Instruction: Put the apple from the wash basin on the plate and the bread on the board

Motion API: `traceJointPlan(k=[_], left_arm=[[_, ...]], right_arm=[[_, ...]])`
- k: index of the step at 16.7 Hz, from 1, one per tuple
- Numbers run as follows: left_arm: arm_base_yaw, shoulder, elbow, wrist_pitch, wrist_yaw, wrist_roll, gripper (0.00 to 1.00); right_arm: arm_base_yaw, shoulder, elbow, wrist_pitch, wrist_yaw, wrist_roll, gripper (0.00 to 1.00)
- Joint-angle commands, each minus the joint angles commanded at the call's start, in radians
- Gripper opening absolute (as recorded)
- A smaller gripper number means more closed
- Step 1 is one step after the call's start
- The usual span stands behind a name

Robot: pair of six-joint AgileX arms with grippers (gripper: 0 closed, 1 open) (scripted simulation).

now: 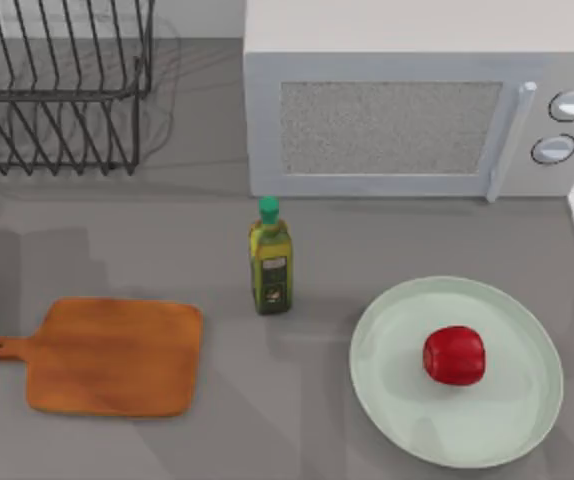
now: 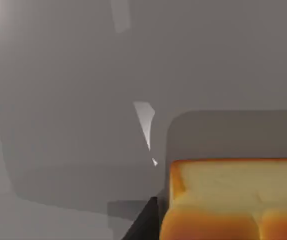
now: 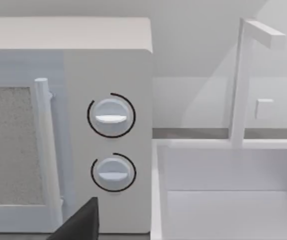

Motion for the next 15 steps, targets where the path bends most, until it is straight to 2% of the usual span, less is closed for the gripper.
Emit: traceJointPlan(k=[1,2,11,15], left_arm=[[0.0,0.0,0.0,0.0,0.0,0.0,0.02],[0.0,0.0,0.0,0.0,0.0,0.0,0.0],[-0.003,-0.029,0.012,-0.018,0.009,-0.003,0.0],[-0.003,-0.064,0.096,-0.124,0.009,-0.003,0.0]], right_arm=[[0.0,0.0,0.0,0.0,0.0,0.0,1.0],[0.0,0.0,0.0,0.0,0.0,0.0,1.0],[0.0,0.0,0.0,0.0,0.0,0.0,1.0],[0.0,0.0,0.0,0.0,0.0,0.0,1.0]])
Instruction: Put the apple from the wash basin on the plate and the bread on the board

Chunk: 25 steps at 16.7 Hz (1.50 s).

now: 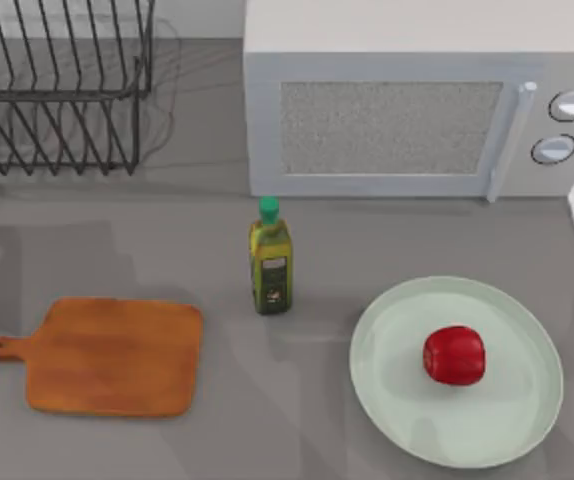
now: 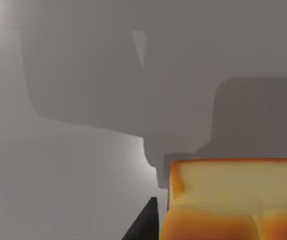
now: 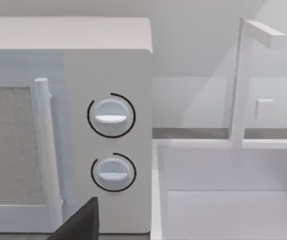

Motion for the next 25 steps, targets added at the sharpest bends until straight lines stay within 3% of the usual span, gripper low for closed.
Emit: traceJointPlan(k=[6,13,17,25], left_arm=[[-0.002,-0.073,0.139,-0.24,-0.001,-0.003,0.0],[-0.016,-0.087,0.145,-0.252,-0.001,-0.017,0.0],[-0.143,-0.125,0.067,-0.22,-0.003,-0.164,0.0],[-0.511,-0.255,-0.161,-0.117,-0.01,-0.634,0.0]], right_arm=[[0.0,0.0,0.0,0.0,0.0,0.0,1.0],[0.0,0.0,0.0,0.0,0.0,0.0,1.0],[0.0,0.0,0.0,0.0,0.0,0.0,1.0],[0.0,0.0,0.0,0.0,0.0,0.0,1.0]])
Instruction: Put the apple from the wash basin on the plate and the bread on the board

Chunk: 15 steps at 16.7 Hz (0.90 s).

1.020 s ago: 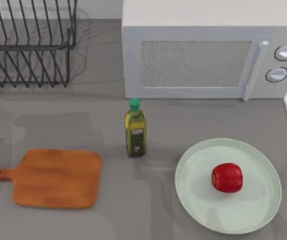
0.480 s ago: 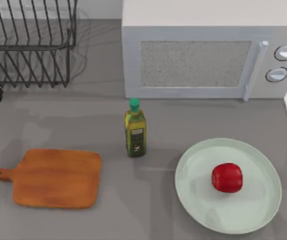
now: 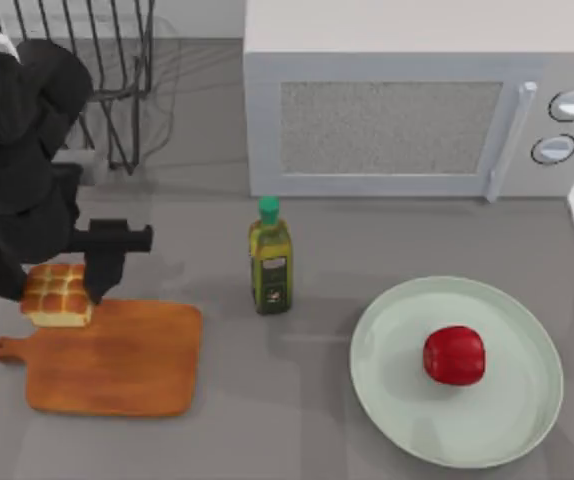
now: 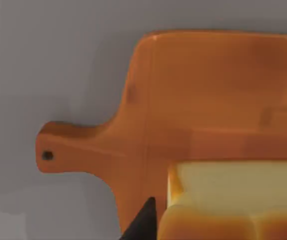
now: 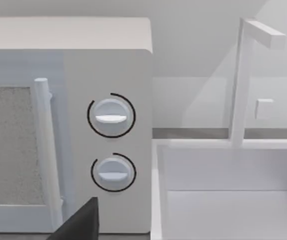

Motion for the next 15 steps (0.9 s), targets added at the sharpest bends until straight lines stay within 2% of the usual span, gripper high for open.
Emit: traceJointPlan(k=[3,15], left_arm=[[-0.055,-0.03,-0.047,0.022,-0.001,-0.055,0.0],[-0.052,-0.019,-0.073,0.086,-0.001,-0.052,0.0]], right_arm=[[0.0,0.0,0.0,0.0,0.0,0.0,1.0],[0.0,0.0,0.0,0.0,0.0,0.0,1.0]])
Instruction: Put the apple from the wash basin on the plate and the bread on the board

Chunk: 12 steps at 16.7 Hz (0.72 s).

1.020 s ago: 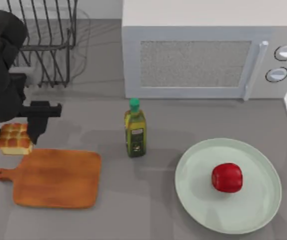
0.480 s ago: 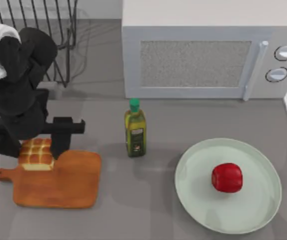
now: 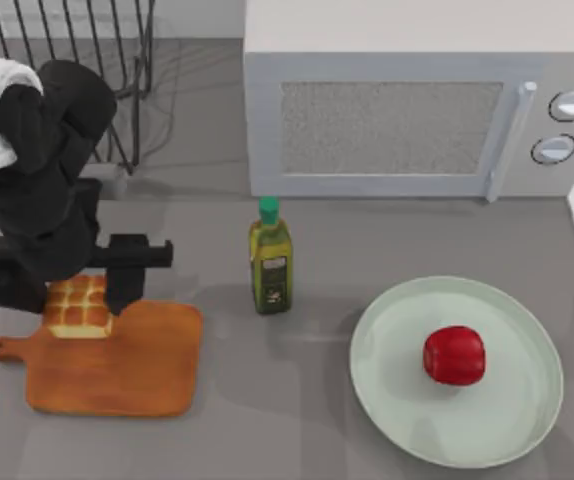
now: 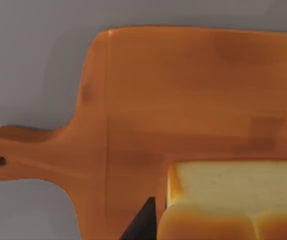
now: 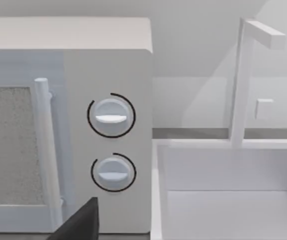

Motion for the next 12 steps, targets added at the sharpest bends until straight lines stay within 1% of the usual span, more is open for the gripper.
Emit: traceJointPlan(k=[7,12], left_arm=[[-0.002,0.029,-0.055,0.095,0.0,0.0,0.0],[-0.002,0.057,-0.088,0.118,0.0,-0.001,0.0]], right_arm=[[0.0,0.0,0.0,0.0,0.0,0.0,1.0],[0.0,0.0,0.0,0.0,0.0,0.0,1.0]])
